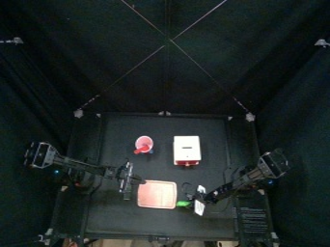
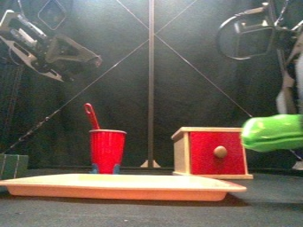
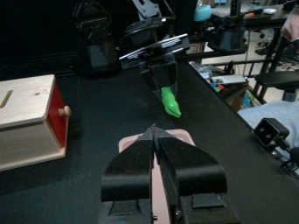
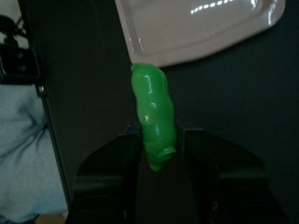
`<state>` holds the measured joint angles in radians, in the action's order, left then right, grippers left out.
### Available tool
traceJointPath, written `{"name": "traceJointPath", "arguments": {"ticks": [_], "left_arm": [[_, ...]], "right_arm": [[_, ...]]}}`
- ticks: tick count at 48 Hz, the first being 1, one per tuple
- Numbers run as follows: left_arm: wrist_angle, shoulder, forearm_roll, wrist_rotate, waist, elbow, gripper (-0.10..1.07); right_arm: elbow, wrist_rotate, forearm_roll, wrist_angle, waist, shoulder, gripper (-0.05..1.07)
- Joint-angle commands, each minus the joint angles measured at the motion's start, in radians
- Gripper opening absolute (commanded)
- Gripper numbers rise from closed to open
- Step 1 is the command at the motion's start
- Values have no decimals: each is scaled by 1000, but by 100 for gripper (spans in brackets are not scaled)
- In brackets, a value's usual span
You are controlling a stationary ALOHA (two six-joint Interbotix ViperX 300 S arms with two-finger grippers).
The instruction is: Place pea to right of plate
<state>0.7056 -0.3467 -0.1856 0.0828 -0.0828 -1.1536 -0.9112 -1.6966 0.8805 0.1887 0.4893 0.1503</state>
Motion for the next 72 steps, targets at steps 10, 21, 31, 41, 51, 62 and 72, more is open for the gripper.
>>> {"name": "traceJointPath", "arguments": {"ticks": [10,21,31,41,51,62,72], "left_arm": [[8,-5,3,0,0,9,43],[8,-5,2,-2,-2,9,43],[8,-5,3,-2,-2,9,43],[8,-5,2,-2,-2,9,43],[8,-5,3,-2,-2,9,43],[8,-5,3,-2,-2,9,43],[8,-5,2,-2,-2,9,43]], "right_arm": [[-66,2,-81,6,21,44,66],[-66,2,-72,32,17,48,67],[-63,2,-71,40,14,44,73],[-55,2,-64,58,14,41,86],[-54,3,-64,67,14,37,90],[-54,3,-64,75,14,38,90],[-49,5,-64,75,14,38,90]]}}
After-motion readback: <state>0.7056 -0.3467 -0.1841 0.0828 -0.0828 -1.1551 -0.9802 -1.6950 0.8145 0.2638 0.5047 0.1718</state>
